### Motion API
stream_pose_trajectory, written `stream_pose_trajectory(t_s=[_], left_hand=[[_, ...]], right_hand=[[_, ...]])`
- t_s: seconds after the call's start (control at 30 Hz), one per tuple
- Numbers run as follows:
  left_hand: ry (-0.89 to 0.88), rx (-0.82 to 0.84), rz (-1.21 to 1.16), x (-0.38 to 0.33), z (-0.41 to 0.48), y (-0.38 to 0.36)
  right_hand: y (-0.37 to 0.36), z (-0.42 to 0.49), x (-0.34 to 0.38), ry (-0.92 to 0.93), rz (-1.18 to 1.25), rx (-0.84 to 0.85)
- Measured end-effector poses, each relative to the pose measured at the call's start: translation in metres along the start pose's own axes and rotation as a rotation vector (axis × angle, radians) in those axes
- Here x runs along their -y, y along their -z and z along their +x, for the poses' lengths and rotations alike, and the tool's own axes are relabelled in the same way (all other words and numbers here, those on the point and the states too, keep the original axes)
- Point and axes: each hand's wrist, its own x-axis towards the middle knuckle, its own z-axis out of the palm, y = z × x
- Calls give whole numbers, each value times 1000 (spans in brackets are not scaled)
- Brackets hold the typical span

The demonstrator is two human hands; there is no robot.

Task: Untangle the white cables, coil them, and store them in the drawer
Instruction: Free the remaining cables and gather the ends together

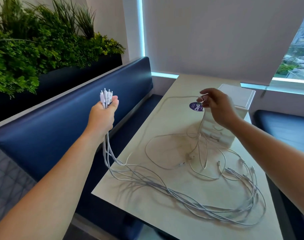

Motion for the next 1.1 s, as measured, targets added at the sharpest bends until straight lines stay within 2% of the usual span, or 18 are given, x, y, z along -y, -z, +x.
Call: stream_pose_trajectory(t_s=[0.1, 0.2, 0.27, 0.37, 0.47, 0.57, 0.67, 0.77, 0.93, 1.1], left_hand=[[-86, 110, -18, -15, -10, -15], [-132, 260, 34, -27, -22, -35], [-158, 374, 125, -32, -30, -49], [-187, 497, 336, -32, -40, -70], [-159, 491, 418, -31, -45, -82], [-149, 567, 473, -29, -50, -87], [-161, 509, 449, -31, -51, -89], [-195, 444, 433, -33, -45, -87], [-221, 343, 356, -32, -36, -79], [-225, 287, 291, -34, -26, -70]], right_hand=[[-3, -7, 19, 38, -55, 90], [-6, -15, 26, 22, -49, 340], [-10, -20, 32, 78, -164, 448], [-19, -26, 43, 196, -235, 456], [-26, -28, 44, 291, -334, 432], [-29, -30, 40, 285, -268, 427], [-33, -33, 37, 161, -147, 468], [-39, -37, 28, 107, -172, 511], [-45, -32, 12, 153, -326, 516], [-50, -25, -12, 331, -496, 475]])
